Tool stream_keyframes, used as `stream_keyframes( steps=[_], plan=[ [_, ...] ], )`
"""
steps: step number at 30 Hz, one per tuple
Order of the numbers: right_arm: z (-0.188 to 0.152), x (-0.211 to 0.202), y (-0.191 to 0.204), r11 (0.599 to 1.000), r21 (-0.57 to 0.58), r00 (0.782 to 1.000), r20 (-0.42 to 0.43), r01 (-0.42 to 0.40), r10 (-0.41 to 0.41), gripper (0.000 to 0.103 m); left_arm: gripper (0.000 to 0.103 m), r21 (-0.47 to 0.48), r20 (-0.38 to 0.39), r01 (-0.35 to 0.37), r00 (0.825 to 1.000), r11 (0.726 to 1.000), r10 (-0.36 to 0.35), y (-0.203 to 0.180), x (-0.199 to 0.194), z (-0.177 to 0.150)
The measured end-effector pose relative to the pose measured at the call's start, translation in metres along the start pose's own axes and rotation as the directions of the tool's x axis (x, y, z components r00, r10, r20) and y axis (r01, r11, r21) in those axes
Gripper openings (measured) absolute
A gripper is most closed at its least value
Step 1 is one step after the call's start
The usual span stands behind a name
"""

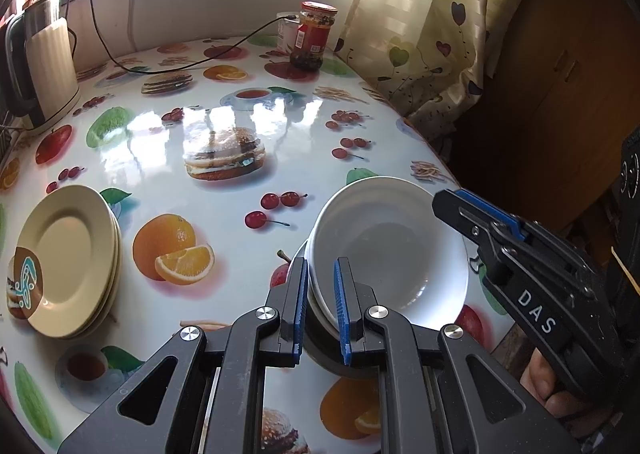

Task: Organize plates and bowls
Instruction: 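Lower the white bowl into the steel bowl stack with both tools, then regrip the rim of the steel bowl stack with both tools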

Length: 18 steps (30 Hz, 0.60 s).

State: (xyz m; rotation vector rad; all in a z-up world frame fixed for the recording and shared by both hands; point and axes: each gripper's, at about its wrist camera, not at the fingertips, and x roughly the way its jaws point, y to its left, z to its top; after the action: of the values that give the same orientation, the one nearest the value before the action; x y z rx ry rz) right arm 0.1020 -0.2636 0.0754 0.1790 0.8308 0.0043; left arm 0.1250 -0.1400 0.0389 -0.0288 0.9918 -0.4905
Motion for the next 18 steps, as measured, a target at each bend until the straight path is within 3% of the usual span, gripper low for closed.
stream_keyframes(
  steps=[18],
  plan=[
    [0.017, 0.027, 0.008, 0.999, -0.027, 0.999, 0.014, -0.031, 0.031, 0.015, 0.014, -0.005, -0.005, 0.001, 1.000, 1.000, -0.001, 0.003, 0.004, 0.002]
  ],
)
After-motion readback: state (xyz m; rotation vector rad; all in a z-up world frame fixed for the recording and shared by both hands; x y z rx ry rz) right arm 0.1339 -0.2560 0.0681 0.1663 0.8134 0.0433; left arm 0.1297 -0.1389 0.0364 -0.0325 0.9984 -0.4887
